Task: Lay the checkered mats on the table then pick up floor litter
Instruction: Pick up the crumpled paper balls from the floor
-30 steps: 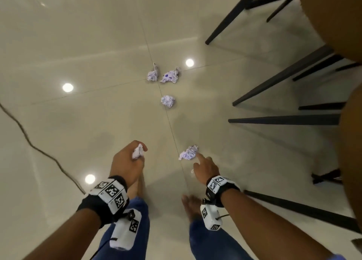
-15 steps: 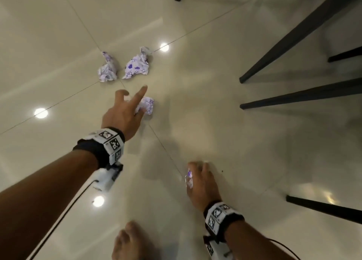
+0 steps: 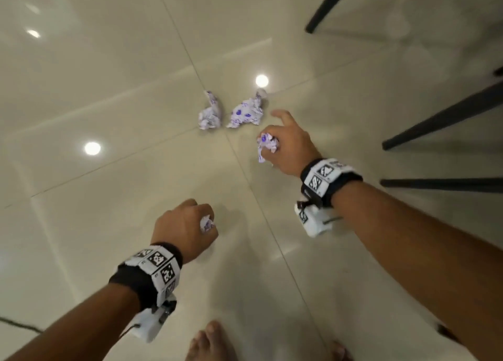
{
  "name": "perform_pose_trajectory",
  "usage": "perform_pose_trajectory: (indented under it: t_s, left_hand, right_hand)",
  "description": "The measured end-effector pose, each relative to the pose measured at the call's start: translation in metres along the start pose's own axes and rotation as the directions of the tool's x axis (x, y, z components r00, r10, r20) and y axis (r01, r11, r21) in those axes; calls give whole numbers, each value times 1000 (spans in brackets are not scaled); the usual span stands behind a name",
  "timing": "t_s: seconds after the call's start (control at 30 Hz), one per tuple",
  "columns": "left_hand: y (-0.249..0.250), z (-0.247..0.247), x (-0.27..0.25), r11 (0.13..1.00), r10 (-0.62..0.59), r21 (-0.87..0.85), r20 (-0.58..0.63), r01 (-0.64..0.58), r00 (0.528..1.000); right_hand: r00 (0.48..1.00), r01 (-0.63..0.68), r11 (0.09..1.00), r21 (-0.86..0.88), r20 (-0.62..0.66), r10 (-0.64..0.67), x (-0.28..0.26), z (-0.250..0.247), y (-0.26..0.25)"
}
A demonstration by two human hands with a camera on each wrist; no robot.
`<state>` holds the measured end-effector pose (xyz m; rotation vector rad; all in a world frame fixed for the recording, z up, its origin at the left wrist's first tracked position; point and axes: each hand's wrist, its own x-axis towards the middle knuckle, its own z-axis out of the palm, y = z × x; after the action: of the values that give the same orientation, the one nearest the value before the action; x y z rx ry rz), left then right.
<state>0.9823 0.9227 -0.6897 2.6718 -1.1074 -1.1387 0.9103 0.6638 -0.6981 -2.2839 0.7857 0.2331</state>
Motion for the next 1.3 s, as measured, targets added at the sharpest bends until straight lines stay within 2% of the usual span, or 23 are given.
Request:
perform_pose_trajectory:
  t_s: [0.07, 0.13, 0.23, 0.3, 0.4, 0.47, 0.53, 0.63, 0.7, 0.77, 0.83, 0.93, 1.03, 1.13, 1.23, 1.3]
  left_hand:
    - [-16, -9, 1, 993, -64, -105, -64, 57, 996]
    - [-28, -19, 13, 984, -85, -167, -122, 64, 989]
    - [-31, -36, 45, 984, -74, -174, -210, 37, 975]
    - [-22, -48, 72, 989, -62, -146, -250, 25, 966]
    - [-3, -62, 121, 1000, -14, 5, -246, 15, 969]
    - [10, -68, 151, 991, -52, 114, -158, 71, 986]
    - [19, -70, 170, 988, -80, 125, -126, 96, 989]
    - [25, -66, 154, 992, -21, 119, -156, 40, 988]
    - [24, -65, 117, 997, -6, 75, -134, 16, 991]
    - [18, -77, 75, 999, -36, -11, -147, 34, 989]
    - [9, -105, 25, 995, -75, -66, -121, 68, 990]
    - [-3, -174, -37, 988, -135, -87, -99, 127, 986]
    - [-15, -275, -87, 958, -258, -157, -108, 240, 960]
    - [-23, -375, -112, 943, -312, -163, -136, 289, 940]
    - [-32, -468, -116, 957, -283, -100, -112, 273, 953]
    - [-32, -528, -107, 953, -301, -72, -139, 293, 943]
  right_hand:
    - [990, 64, 987, -146, 137, -44, 48, 1, -13]
    - [974, 75, 964, -255, 228, -15, 78, 11, -20]
    - [983, 49, 957, -287, 184, 5, 77, 28, -19]
    - [993, 68, 960, -273, 113, -38, 47, 38, -7]
    - [998, 56, 988, -146, -22, -60, -22, 59, 24]
    - [1000, -24, 995, -99, 4, 24, -71, 69, 45]
    - [997, -76, 996, -52, 21, 77, -104, 73, 54]
    - [971, -217, 971, 96, 123, 205, -132, 68, 47]
    - [934, -322, 940, 114, 198, 297, -141, 59, 37]
    - [929, -339, 935, 103, 196, 316, -141, 40, 18]
    - [925, -340, 935, 100, 213, 314, -140, 6, -17]
    - [929, -337, 934, 120, 204, 309, -129, -56, -79]
    - [925, -334, 934, 123, 235, 300, -111, -131, -158]
    - [940, -289, 951, 112, 223, 259, -85, -196, -228]
    - [958, -246, 959, 138, 186, 219, -44, -256, -292]
    - [969, -220, 958, 183, 153, 193, -14, -290, -326]
